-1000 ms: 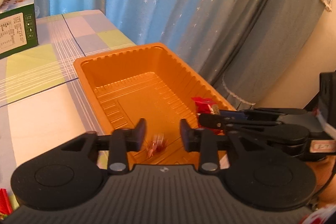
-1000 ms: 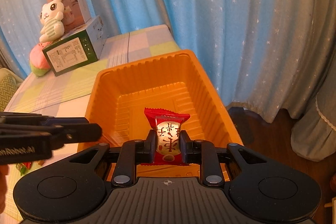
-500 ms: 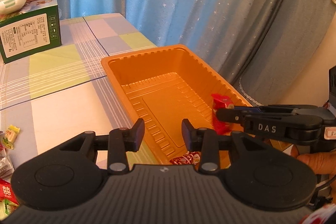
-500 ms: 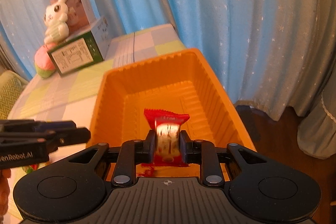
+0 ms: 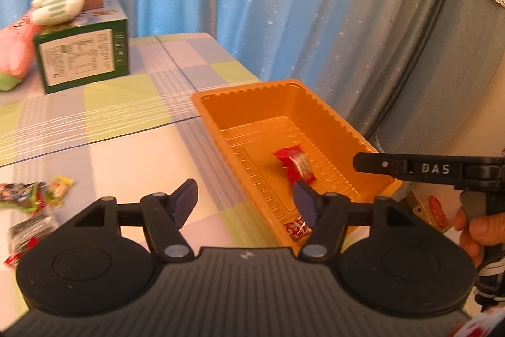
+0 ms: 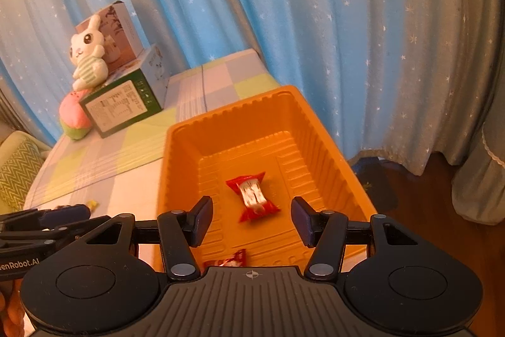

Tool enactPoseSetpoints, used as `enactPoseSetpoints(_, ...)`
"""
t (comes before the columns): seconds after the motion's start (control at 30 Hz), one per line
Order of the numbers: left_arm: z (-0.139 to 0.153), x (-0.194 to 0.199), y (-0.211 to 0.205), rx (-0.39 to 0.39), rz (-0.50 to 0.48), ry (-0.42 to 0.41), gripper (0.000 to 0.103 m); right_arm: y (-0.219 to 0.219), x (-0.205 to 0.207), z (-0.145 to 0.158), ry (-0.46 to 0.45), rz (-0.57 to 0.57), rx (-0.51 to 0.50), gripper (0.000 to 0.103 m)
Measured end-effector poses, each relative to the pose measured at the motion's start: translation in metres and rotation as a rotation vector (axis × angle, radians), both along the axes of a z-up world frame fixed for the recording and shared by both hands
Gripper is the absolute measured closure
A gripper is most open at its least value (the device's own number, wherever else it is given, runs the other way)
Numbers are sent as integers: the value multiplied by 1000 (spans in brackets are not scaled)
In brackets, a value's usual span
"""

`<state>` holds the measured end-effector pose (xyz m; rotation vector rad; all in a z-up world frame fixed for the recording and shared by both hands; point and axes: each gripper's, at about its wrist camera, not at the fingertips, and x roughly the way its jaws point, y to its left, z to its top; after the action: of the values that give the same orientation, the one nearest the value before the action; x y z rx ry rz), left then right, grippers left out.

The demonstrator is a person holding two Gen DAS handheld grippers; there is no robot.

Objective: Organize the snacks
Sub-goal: 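Carry both candies over the orange tray and open both tools to drop them, then withdraw both tools from the tray back toward the candy pile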

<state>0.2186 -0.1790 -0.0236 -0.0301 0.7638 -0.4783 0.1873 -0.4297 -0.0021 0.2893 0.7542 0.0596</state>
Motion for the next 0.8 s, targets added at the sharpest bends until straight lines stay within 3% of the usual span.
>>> enactPoseSetpoints(0.47,42,-78,69,-5,129,-66,33,65,-58,48,-58,60,9,43)
enactPoseSetpoints(0.8,41,-141,124,-11,253,-79,33,121,-115,30,-57,114,73,41)
